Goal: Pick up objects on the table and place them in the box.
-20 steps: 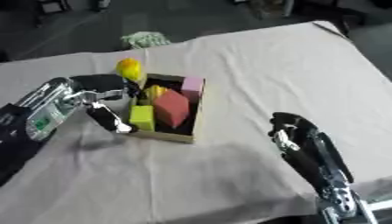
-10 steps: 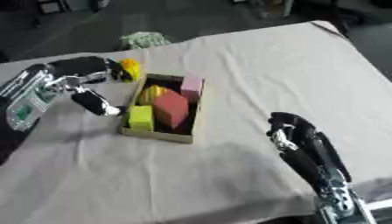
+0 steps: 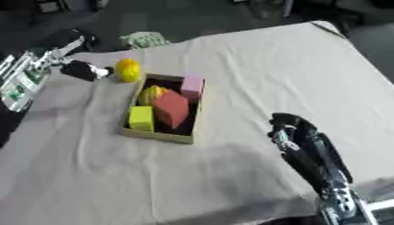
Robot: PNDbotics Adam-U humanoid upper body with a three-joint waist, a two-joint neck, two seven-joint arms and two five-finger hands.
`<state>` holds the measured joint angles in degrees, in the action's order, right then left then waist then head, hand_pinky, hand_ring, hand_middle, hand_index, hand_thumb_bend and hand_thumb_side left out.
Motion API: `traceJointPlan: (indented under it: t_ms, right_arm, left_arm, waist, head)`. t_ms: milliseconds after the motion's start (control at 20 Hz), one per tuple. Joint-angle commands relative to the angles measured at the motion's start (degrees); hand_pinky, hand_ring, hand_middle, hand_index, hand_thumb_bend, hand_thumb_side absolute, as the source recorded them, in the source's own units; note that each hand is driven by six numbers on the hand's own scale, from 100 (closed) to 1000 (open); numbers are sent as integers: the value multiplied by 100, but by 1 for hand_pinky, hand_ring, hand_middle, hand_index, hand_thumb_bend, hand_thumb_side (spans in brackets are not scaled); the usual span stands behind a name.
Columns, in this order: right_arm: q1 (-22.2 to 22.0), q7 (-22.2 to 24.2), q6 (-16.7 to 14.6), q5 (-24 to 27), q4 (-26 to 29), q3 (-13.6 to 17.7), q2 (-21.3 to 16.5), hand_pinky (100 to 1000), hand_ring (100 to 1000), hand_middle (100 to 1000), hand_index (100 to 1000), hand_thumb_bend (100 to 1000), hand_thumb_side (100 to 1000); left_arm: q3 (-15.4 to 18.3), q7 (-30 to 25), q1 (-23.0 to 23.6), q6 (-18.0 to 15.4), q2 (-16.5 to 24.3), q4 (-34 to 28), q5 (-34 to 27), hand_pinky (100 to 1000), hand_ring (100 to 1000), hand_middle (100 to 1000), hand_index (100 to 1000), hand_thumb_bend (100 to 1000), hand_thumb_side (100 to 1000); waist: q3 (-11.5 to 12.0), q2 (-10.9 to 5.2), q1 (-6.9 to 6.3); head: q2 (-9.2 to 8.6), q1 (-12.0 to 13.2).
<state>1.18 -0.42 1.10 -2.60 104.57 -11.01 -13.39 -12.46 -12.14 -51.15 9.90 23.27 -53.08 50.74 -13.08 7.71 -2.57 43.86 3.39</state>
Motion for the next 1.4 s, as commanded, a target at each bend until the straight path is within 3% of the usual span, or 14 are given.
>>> traceJointPlan:
  t_ms: [50,500,750,1000,1300,1350,1400]
  right_arm:
    - [89,20,9,54,102,-19,-84,666,653,701,782,100,578]
    - [136,49,30,96,118,-47,-82,666,653,699,782,100,593]
    - [149,51,39,109,121,-48,-84,666,653,699,782,100,604]
    - [171,51,45,120,127,-49,-88,666,653,698,782,100,614]
    - [188,48,51,127,123,-50,-92,666,653,697,782,100,623]
    - [189,48,51,127,123,-48,-92,666,653,697,782,100,623]
    - [188,46,51,126,122,-45,-92,666,653,697,782,100,622]
  left_arm:
    - [229,462,-236,168,-151,445,130,810,762,745,873,454,540]
    - [312,1218,-295,176,-420,958,-2,813,761,753,875,515,593]
    - [331,1605,-278,236,-453,1026,-94,817,763,755,875,472,547]
    - [203,1700,-251,-95,-440,1054,-82,834,792,777,883,448,498]
    - [176,1180,-209,-300,-434,1100,518,812,769,742,845,260,219]
    - [190,1148,-201,-306,-437,1099,601,812,769,742,845,260,219]
    - [203,1146,-197,-304,-431,1089,676,795,739,696,812,179,114]
  waist:
    - [-32,-30,34]
    - [-130,63,58]
    - [-176,106,63]
    - [-216,155,49]
    - [-233,185,21]
    - [-235,185,20]
    - [-235,184,18]
  head:
    - [26,55]
    - [26,116]
    - [26,132]
    - [26,145]
    - [26,132]
    - [26,129]
    - [26,126]
